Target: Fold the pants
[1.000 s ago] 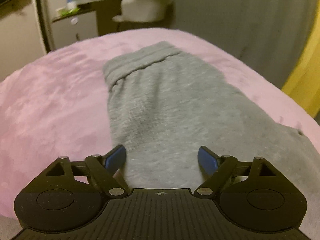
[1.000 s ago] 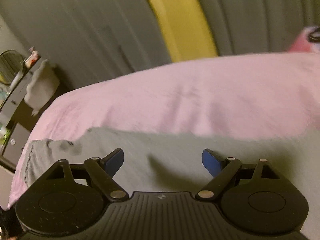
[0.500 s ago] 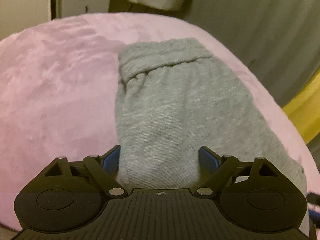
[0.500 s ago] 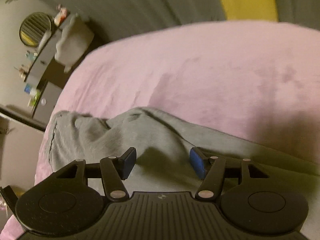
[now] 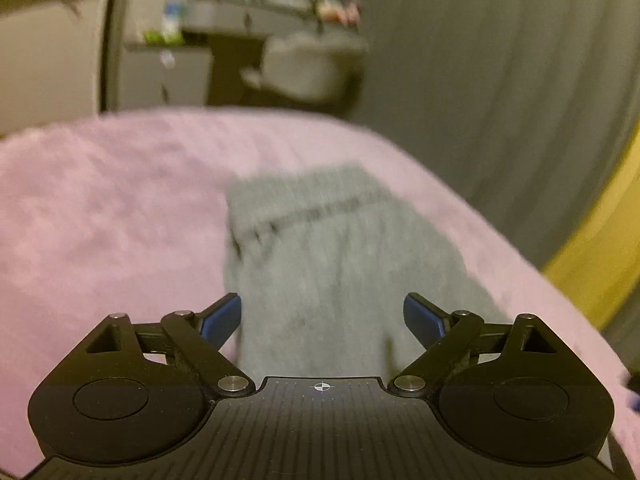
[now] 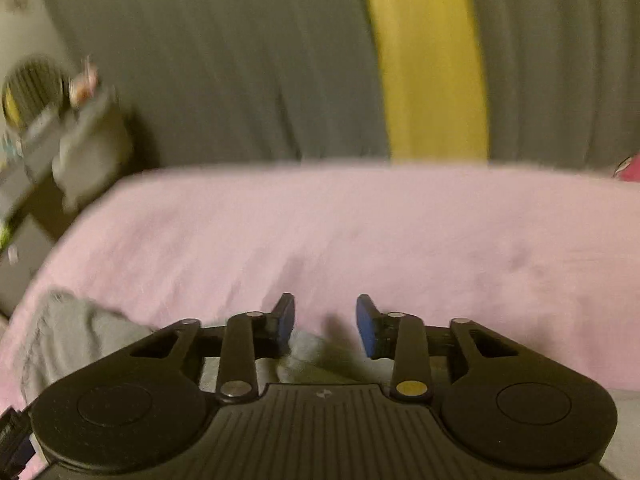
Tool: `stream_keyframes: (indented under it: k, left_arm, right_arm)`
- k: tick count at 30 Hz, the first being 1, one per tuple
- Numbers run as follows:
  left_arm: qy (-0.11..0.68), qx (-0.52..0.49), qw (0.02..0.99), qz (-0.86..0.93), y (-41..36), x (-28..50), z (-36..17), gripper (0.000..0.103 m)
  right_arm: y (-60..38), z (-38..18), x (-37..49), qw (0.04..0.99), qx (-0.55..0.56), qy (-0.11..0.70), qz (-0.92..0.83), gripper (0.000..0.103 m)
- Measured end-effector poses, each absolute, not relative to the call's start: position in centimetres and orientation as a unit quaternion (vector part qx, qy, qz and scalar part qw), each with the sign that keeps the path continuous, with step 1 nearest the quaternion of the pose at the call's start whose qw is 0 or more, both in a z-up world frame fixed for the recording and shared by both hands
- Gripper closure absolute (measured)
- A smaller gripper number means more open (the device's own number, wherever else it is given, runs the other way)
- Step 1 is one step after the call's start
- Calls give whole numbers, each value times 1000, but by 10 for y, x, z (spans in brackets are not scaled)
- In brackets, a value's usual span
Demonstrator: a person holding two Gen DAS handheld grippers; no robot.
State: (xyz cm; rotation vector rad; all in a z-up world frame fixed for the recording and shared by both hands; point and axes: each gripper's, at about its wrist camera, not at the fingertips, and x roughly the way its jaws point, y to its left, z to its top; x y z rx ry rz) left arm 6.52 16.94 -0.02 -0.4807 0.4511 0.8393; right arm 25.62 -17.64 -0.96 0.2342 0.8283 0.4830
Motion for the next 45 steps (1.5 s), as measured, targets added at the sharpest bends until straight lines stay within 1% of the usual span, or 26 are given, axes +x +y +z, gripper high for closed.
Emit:
stream_keyframes:
  k: [2,4,5,6,7,8,9,11,12,15,18,20,22,23,25,26,28,31,34,37,39,45]
  left_arm:
    - [184,-196,878,396,157,63,9,10]
    - [167,-177,920,306,140,66,15,9]
    - [169,-169,937,254,130,69,16,9]
    - [175,-153,950,209,118,73,16,9]
    - [189,-131,959,164,105,79,16,9]
    - [203,-101,966,121,90,85,15,9]
    - [215,-62,970,91,75,91,13,9]
    - [224,5,972,65,52,102,7,10]
    - [228,18,972,56,46,108,3,11]
    - [255,-6,966,37,51,124,-4,18]
    - [243,-44,969,-17,56,122,-3,16]
    - [249,-31,967,-43,52,123,-7,16]
    - [268,-16,961,-60,40,126,-17,20]
    - [277,-13,958,-66,40,131,-22,22]
    - [301,-5,952,-53,36,144,-31,22]
    - [317,0,948,-38,34,151,-37,25]
    - [318,13,947,-25,31,158,-46,24]
    - [304,37,952,-9,24,164,-51,20]
    - [303,9,953,5,34,172,-54,19]
    - [305,-35,952,16,50,172,-54,20]
    - [305,-45,951,17,56,174,-55,21]
    - [298,16,954,40,44,156,-41,21]
  right_arm:
    - [-199,-13,233,871,132,399,254,60]
    - [-207,-27,213,863,119,409,272,61]
    - [-209,-35,207,860,108,416,275,69]
    - [-209,-44,202,859,94,425,271,81]
    - [-209,-53,199,863,79,427,257,86]
    - [-212,-57,199,872,72,414,250,97]
    - [-215,-59,202,879,67,404,242,103]
    - [-218,-63,214,885,70,397,231,103]
    - [-218,-66,219,891,63,389,227,103]
    - [-209,-68,231,900,24,374,222,103]
    - [-221,-57,223,911,34,352,211,103]
    - [-235,-52,213,916,44,344,200,103]
    - [-253,-47,201,920,52,340,189,103]
    - [-263,-46,192,920,61,341,181,101]
    - [-279,-56,179,916,65,359,169,100]
    - [-282,-65,177,912,56,372,165,100]
    - [-283,-76,169,921,51,346,170,100]
    - [-269,-76,182,927,19,339,158,100]
    - [-270,-79,207,929,23,338,149,103]
    - [-275,-80,215,929,20,332,163,103]
    - [-278,-76,214,927,17,334,173,103]
    - [-310,-68,185,929,-12,332,161,103]
